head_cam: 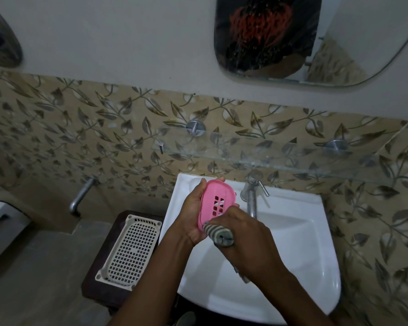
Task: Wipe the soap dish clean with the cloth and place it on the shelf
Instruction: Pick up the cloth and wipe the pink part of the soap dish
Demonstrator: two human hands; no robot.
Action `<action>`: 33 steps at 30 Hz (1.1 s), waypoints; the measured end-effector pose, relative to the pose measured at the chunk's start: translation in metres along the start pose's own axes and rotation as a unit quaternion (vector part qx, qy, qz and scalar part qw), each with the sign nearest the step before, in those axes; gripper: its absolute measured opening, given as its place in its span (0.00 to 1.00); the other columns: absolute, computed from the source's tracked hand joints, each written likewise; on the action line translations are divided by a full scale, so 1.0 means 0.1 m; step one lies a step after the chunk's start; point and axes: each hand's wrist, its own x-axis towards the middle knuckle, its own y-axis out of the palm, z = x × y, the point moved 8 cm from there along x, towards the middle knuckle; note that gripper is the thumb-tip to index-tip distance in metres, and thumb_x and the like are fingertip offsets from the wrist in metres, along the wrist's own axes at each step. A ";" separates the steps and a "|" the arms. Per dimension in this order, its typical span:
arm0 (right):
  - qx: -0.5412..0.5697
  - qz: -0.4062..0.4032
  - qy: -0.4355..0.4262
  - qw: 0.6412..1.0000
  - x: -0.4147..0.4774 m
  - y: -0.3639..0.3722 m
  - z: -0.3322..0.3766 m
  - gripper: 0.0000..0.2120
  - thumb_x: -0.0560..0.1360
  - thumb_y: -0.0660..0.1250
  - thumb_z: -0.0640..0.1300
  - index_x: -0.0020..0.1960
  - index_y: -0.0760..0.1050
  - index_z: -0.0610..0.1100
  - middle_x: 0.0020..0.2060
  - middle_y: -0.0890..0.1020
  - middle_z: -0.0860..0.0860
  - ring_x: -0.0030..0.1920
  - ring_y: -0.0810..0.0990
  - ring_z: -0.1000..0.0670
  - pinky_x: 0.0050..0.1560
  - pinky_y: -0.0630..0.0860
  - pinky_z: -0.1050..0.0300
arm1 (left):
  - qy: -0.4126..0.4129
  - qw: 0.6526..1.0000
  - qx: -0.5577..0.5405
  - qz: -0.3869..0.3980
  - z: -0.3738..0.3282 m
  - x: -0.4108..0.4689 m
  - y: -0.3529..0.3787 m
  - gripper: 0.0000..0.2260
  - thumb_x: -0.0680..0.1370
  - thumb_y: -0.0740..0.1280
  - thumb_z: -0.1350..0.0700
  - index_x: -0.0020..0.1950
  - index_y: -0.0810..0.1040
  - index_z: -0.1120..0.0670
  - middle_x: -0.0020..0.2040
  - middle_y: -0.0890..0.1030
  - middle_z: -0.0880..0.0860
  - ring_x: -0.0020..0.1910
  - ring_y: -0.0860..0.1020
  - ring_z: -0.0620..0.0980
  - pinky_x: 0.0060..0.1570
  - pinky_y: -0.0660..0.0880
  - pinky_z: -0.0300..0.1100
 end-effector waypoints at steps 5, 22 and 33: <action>0.039 -0.082 0.047 0.995 0.14 -0.23 -0.20 0.09 0.71 0.73 0.54 0.52 0.82 0.56 0.47 0.82 0.56 0.42 0.78 0.57 0.39 0.69 0.71 | -0.018 1.000 0.018 0.015 0.01 -0.02 0.03 0.29 0.78 0.55 0.35 0.66 0.76 0.56 0.53 0.83 0.63 0.46 0.82 0.58 0.45 0.78 0.53; 0.039 -0.131 0.121 0.983 0.02 -0.27 -0.33 0.07 0.73 0.70 0.56 0.49 0.81 0.56 0.43 0.79 0.56 0.41 0.81 0.52 0.40 0.78 0.56 | 0.088 0.996 0.019 0.024 -0.17 -0.01 0.09 0.32 0.80 0.47 0.35 0.52 0.86 0.52 0.49 0.86 0.58 0.49 0.79 0.58 0.49 0.77 0.54; -0.038 -0.014 0.123 0.992 0.00 -0.27 -0.31 0.10 0.77 0.63 0.58 0.49 0.78 0.54 0.46 0.77 0.55 0.47 0.81 0.50 0.42 0.73 0.58 | 0.070 0.995 0.061 0.028 -0.11 0.06 0.08 0.33 0.75 0.50 0.34 0.61 0.76 0.59 0.47 0.85 0.60 0.39 0.84 0.56 0.39 0.82 0.49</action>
